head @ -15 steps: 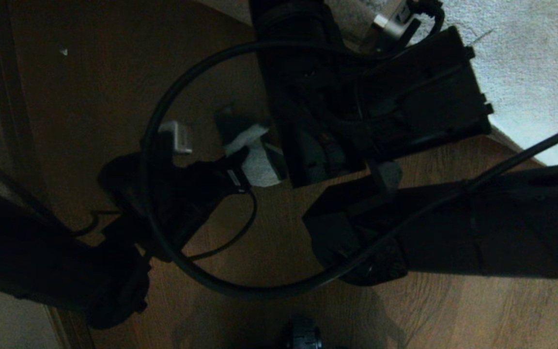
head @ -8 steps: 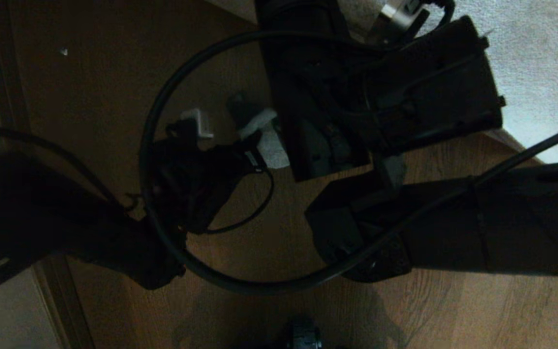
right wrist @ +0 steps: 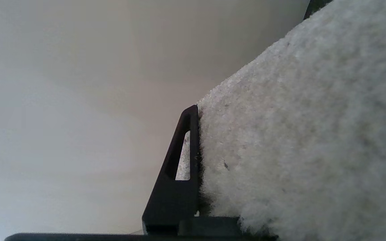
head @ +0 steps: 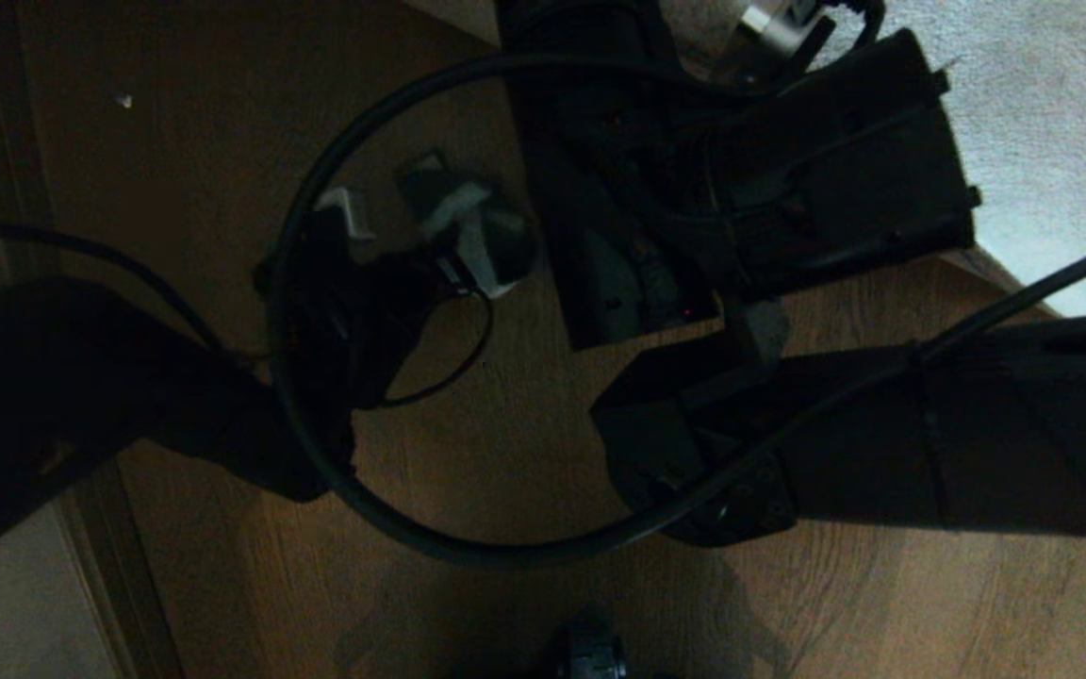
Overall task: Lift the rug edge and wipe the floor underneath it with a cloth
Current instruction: Wipe the floor under the carpet with a rag
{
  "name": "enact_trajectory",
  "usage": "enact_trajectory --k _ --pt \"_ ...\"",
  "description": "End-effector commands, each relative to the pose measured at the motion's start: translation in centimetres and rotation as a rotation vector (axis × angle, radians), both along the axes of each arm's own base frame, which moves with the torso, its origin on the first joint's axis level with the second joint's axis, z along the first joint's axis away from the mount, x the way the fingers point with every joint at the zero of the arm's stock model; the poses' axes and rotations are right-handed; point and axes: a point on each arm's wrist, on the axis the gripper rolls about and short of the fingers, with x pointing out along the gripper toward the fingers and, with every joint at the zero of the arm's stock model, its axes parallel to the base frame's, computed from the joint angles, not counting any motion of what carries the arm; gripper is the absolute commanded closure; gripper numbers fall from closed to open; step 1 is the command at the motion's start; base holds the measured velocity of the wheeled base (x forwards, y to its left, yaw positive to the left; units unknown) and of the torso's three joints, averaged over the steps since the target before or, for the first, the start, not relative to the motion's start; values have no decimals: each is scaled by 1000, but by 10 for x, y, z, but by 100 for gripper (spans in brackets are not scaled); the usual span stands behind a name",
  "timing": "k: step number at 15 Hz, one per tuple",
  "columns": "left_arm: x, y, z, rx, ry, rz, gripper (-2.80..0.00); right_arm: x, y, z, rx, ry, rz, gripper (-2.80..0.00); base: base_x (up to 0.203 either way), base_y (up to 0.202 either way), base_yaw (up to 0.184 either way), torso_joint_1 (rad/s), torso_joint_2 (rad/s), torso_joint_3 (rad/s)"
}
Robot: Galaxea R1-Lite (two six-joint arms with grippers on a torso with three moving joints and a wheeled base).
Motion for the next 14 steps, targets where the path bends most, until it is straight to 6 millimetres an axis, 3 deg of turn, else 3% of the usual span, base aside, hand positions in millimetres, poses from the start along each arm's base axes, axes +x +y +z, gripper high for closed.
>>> enact_trajectory --k 1,8,14 --pt "9 12 9 -18 -37 36 0 -2 -3 1 41 -19 3 0 0 0 0 0 0 0" --pt "15 19 16 -28 -61 58 0 -2 -1 -2 33 -13 1 0 0 0 0 0 0 0" --pt "18 58 37 -32 -106 147 0 -1 -1 -2 31 -11 1 0 0 0 0 0 0 0"
